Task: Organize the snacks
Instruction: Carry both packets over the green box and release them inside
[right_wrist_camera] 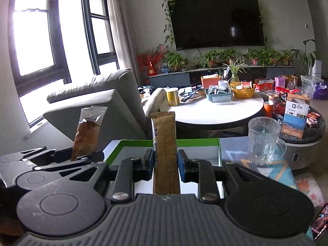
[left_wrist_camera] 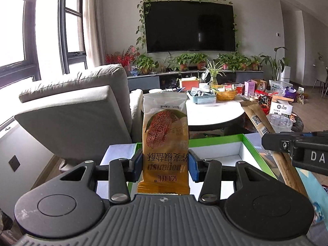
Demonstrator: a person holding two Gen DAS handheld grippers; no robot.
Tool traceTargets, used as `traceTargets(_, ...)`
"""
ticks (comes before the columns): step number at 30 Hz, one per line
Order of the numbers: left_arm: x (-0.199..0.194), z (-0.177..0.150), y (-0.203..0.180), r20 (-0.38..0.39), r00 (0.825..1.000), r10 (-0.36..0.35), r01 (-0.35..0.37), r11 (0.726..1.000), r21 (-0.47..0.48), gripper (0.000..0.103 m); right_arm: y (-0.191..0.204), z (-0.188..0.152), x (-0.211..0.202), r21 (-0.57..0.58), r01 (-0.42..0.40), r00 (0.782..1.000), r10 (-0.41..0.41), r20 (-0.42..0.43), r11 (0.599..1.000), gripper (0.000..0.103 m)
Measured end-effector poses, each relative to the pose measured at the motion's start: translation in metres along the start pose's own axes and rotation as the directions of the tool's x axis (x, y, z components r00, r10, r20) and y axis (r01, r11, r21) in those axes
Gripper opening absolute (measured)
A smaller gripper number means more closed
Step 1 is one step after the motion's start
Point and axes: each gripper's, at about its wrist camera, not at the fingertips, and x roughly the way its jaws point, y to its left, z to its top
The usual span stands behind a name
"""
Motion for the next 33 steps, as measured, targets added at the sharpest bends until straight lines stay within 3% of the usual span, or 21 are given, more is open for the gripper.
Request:
traceTargets(15,0.07,-0.007,0.004,-0.095,0.995,-0.042,0.042,0.999,-0.003,0.042,-0.012,0.015,0.07,-0.042,0.124,0.992,-0.125,-0.02,0.991,0.027)
traceTargets(33,0.094,-0.034,0.006,-0.223,0.974,-0.044,0.042,0.999,-0.011,0.042,-0.014,-0.015,0.106,-0.079,0.141,0.969,-0.154,-0.194,0.987,0.027)
